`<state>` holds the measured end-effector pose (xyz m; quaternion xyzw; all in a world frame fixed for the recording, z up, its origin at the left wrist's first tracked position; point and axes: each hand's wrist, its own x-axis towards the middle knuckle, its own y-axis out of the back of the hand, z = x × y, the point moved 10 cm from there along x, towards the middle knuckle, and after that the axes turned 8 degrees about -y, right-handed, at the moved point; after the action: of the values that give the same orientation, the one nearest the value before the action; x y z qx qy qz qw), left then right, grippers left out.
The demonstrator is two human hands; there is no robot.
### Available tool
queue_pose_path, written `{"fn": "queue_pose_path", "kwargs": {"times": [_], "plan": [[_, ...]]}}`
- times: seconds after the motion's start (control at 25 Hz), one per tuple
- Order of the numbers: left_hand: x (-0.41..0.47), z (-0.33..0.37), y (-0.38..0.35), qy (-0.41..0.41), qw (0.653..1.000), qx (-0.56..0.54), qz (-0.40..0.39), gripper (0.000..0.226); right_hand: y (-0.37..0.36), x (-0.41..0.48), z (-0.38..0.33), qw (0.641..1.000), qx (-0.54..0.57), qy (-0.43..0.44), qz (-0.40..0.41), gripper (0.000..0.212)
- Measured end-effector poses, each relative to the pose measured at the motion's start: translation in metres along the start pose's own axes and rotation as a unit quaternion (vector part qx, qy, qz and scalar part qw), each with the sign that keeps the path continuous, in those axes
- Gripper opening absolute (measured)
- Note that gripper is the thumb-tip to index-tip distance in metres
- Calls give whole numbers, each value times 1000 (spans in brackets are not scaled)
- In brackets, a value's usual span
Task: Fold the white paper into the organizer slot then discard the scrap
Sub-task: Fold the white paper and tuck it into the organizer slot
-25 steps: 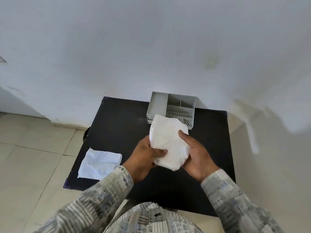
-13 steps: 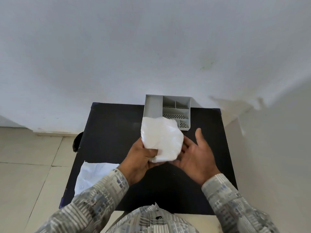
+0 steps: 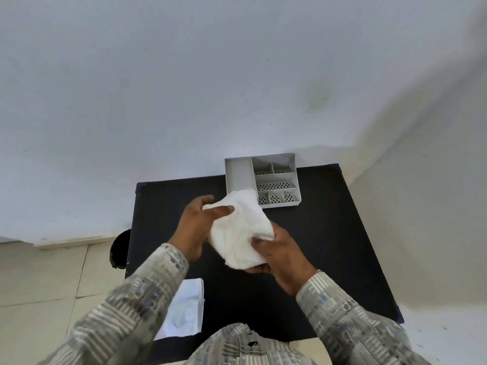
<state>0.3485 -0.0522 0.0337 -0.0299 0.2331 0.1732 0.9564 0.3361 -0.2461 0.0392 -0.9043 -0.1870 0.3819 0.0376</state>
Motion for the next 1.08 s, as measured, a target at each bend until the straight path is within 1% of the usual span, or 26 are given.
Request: {"fn": "queue_pose_path", "kwargs": {"times": [0.08,0.16,0.2,0.24,0.32,0.36,0.4,0.44,0.52,0.56,0.6,0.64,0.72,0.8,0.92,1.08], "plan": [[24,15,20,-17,999,28,-4,52,-13,-2,2,999,-47,-5,-16,34],[38,32,27,-53,997,50,-18,46,-21,-2,9,997,-74,-8,-10,34],[39,38,25,-58,996,52,-37,43,-23,-2,11,997,-74,-7,-2,35],[39,39,19,-50,994,62,-74,43,-23,-3,13,998,-65,-6,6,36],[39,28,6,-20,972,153,-175,46,-21,-3,15,1000,-27,-2,8,36],[40,20,3,-14,958,194,-209,45,-21,-4,15,1000,-12,1,2,35],[43,15,2,-15,953,211,-218,42,-22,-5,15,1000,-7,2,-4,34],[46,12,2,-23,959,199,-198,39,-21,-5,16,1000,-6,-1,-1,34],[58,5,9,-35,983,145,-107,29,-12,-1,21,1000,7,-11,26,34],[63,-1,10,-27,991,112,-69,23,-5,1,26,998,29,-16,45,34],[68,-13,7,2,996,70,-46,19,3,4,34,995,74,-26,64,34],[74,-30,0,52,998,17,-39,17,11,6,43,985,142,-43,82,34],[87,-69,-18,166,981,-91,-29,18,27,8,62,954,268,-85,106,32],[101,-100,-33,239,958,-158,2,26,45,8,72,939,304,-105,124,30],[120,-127,-53,263,944,-197,41,36,67,7,77,932,321,-106,133,30],[133,-139,-73,249,928,-268,74,25,88,12,85,931,318,-118,136,31]]}}
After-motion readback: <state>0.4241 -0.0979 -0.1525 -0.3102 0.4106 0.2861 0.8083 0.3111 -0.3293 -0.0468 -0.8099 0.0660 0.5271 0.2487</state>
